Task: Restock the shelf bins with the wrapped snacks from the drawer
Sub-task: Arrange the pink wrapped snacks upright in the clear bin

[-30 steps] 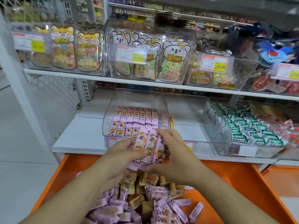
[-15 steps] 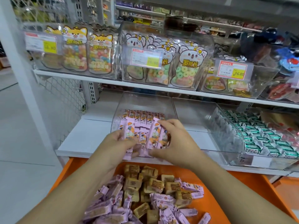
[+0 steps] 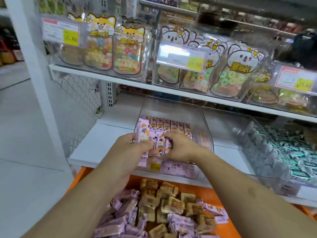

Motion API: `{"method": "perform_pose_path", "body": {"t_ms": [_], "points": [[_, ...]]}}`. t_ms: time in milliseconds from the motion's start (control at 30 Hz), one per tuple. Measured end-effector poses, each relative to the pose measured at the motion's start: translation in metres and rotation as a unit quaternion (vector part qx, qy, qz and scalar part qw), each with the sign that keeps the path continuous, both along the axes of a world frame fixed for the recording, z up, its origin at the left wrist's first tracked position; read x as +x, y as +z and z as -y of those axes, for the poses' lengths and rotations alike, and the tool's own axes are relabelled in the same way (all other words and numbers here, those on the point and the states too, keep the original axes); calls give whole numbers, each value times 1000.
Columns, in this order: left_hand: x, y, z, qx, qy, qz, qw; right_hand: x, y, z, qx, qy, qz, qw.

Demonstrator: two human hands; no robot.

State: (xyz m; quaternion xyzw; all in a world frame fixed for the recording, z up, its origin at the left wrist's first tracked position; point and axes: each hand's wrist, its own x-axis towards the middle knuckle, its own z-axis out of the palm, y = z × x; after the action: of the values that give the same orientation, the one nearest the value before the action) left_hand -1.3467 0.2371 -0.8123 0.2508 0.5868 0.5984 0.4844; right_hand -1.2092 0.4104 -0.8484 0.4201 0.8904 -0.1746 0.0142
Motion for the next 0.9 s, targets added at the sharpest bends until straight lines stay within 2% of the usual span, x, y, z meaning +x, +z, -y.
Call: {"method": "perform_pose_path", "body": {"t_ms": [133, 267, 400, 467, 500, 567, 633, 667, 733, 800, 900], "points": [[-4, -4, -1, -4, 4, 10, 1000, 0, -2, -4, -38, 4, 23, 999], [-4, -4, -1, -3, -8, 14, 1000, 3, 6, -4, -117, -21, -52, 992], [-1, -3, 0, -8, -20, 8, 1000, 5, 7, 2, -141, -27, -75, 987], [2, -2, 0, -8, -25, 20, 999, 8, 11, 7, -112, -46, -93, 988], [4, -2, -1, -7, -31, 25, 999, 11, 16, 11, -92, -59, -117, 987], [9, -2, -1, -3, -43, 33, 999, 19, 30, 20, -93, -86, -226, 966], [14, -2, -3, 0, -57, 35, 998, 29, 45, 32, -166, -81, -355, 917], [18, -2, -4, -1, -70, 32, 997, 33, 52, 41, -200, -64, -391, 896], [25, -4, -6, -12, -104, 4, 994, 43, 59, 57, -199, -36, -404, 892], [35, -3, -5, -24, -137, -37, 990, 51, 58, 64, -155, -33, -408, 899], [44, -7, -8, -26, -158, -143, 977, 62, 54, 59, -126, -48, -404, 905]]}}
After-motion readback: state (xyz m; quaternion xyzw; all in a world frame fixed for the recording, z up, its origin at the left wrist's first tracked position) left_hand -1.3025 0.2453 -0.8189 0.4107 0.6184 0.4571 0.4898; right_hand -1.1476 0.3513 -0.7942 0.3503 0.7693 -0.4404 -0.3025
